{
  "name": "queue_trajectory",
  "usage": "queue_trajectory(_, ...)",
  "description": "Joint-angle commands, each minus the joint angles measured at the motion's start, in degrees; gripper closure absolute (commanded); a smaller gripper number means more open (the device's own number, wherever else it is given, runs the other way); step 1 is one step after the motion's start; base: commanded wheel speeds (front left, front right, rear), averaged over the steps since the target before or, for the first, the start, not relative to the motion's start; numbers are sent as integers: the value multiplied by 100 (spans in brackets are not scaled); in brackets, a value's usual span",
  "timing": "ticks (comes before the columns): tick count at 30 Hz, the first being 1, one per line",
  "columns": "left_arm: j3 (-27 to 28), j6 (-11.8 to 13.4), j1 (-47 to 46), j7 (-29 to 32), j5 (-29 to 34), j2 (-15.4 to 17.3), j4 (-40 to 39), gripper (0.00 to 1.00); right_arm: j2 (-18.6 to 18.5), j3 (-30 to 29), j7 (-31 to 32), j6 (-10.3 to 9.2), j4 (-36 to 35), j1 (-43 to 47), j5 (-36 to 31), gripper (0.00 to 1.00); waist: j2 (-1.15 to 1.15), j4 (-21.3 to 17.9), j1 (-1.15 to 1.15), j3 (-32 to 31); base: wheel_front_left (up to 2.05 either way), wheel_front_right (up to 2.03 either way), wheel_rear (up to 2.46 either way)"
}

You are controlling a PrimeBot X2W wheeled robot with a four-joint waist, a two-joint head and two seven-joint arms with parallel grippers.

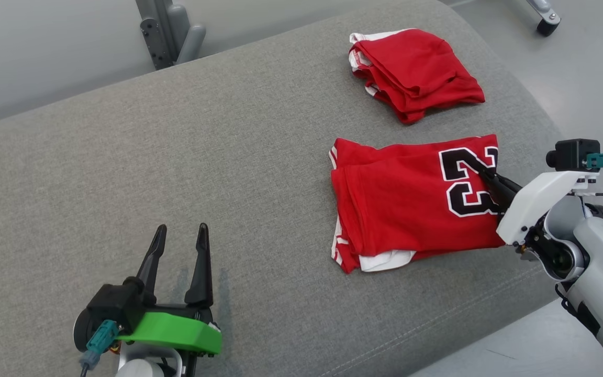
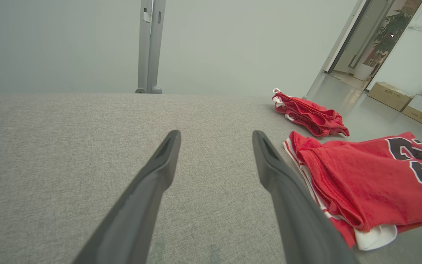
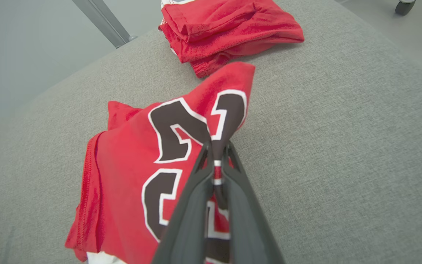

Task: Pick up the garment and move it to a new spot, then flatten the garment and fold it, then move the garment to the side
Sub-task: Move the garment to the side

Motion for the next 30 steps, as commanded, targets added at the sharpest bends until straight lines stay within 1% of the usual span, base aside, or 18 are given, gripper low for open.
queue_trajectory(1, 38, -9, -35, 0, 16, 4, 5, 0, -9, 32, -17, -1, 6, -108, -29, 100, 38, 37, 0, -76, 0, 0, 0)
queue_trajectory(5, 81, 6, 55, 0, -12, -46, -15, 0, -51, 127, 32, -1, 10, -226, -74, 100, 38, 201, 0, -212, 0, 0, 0)
queue_trajectory(8, 119, 26, 170, -1, -51, -89, -51, 0, -64, 187, 131, -1, 24, -452, -161, 100, 38, 410, 0, -338, 0, 0, 0)
queue_trajectory(14, 149, 22, 268, -1, -72, -125, -82, 0, 17, 189, 394, -1, 181, -1106, -402, 100, 38, 792, 0, -414, 0, 0, 0)
queue_trajectory(19, 126, -13, 276, -1, -62, -144, -65, 0, 181, 56, 647, -1, 582, -1782, -548, 100, 38, 1111, 0, -330, 0, 0, 0)
queue_trajectory(21, 117, -21, 256, -1, -58, -147, -61, 0, 228, 24, 679, 0, 677, -1927, -581, 100, 38, 1173, 0, -294, 0, 0, 0)
queue_trajectory(25, 94, -54, 159, 0, -30, -154, -40, 0, 364, -83, 741, 0, 1087, -2391, -750, 100, 38, 1393, 0, -170, 0, 0, 0)
queue_trajectory(30, 96, -63, 95, -1, 8, -160, -29, 0, 330, -159, 756, -1, 1579, -2823, -968, 100, 38, 1588, 0, -29, 0, 0, 0)
